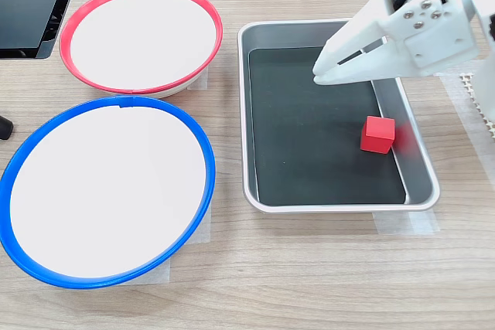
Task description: Move a red block from tray to red dish
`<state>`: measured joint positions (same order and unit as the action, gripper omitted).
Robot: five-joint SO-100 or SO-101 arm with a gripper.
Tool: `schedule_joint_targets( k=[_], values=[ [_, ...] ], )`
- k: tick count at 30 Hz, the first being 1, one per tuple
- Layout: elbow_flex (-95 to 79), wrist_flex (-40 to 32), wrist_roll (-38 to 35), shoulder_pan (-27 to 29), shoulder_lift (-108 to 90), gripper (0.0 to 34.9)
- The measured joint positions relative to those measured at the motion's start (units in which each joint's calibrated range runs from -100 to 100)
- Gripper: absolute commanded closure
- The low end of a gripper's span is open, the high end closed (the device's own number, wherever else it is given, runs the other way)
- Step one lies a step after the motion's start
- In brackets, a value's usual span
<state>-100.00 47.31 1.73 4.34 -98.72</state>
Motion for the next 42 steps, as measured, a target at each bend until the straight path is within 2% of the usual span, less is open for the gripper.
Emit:
schedule_joint_targets(
  k=[14,15,16,17,20,21,22,23,26,29,32,33,37,39,42],
  values=[
    [0.00,0.00,0.00,0.00,0.00,34.4],
    [0.00,0.00,0.00,0.00,0.00,28.5],
    [0.00,0.00,0.00,0.00,0.00,29.5],
    [0.00,0.00,0.00,0.00,0.00,34.6],
    [0.00,0.00,0.10,0.00,0.00,34.5],
    [0.00,0.00,0.05,-0.18,0.00,33.3],
    [0.00,0.16,-0.59,-0.88,0.00,31.7],
    [0.73,0.90,-2.10,-1.42,1.11,34.2],
    [7.26,4.65,-8.35,-1.15,7.42,34.6],
    [18.33,11.66,-16.65,-1.95,19.18,34.0],
    [29.49,19.17,-24.13,-3.19,29.92,25.8],
    [35.93,23.33,-28.67,-5.04,38.19,22.9],
    [40.93,26.75,-33.21,-7.43,45.61,13.7],
    [41.92,27.16,-35.85,-9.20,50.55,11.6],
    [42.38,27.08,-39.66,-9.82,57.29,11.3]
  ],
)
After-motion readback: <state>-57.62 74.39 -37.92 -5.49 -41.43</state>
